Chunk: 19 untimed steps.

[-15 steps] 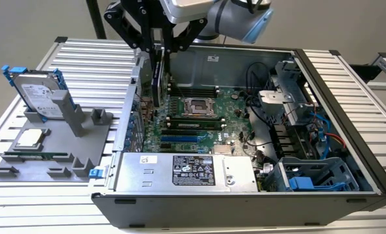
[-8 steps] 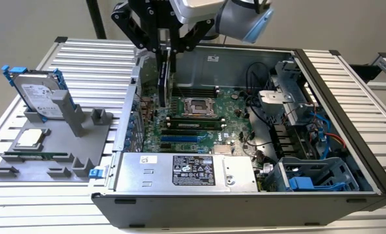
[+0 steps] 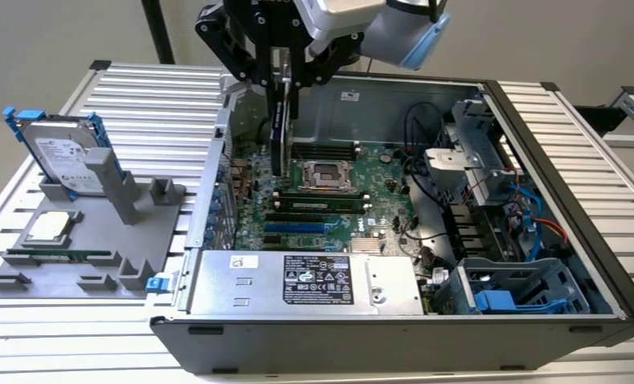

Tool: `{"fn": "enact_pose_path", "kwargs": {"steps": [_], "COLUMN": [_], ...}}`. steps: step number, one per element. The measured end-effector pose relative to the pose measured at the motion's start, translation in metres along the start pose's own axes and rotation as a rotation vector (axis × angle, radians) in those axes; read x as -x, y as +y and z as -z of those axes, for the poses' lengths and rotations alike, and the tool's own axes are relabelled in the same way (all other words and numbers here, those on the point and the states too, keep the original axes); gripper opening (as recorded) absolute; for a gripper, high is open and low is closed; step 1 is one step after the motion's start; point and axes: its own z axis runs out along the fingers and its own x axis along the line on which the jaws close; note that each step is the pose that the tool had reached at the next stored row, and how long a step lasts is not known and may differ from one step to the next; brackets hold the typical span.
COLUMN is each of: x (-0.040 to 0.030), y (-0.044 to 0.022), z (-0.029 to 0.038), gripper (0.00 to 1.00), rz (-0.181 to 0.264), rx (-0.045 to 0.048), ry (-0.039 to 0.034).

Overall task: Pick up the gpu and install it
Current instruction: 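Pick up the gpu and move the gpu toward the slot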

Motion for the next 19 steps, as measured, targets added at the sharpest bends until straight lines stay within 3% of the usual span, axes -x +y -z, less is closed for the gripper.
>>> {"fn": "enact_pose_path", "kwargs": {"steps": [19], "x": [0.0246], "y": [0.0014], "z": [-0.0009], "gripper": [0.00], "rz": [0.000], "rx": [0.0000], "ry": [0.0000]}}
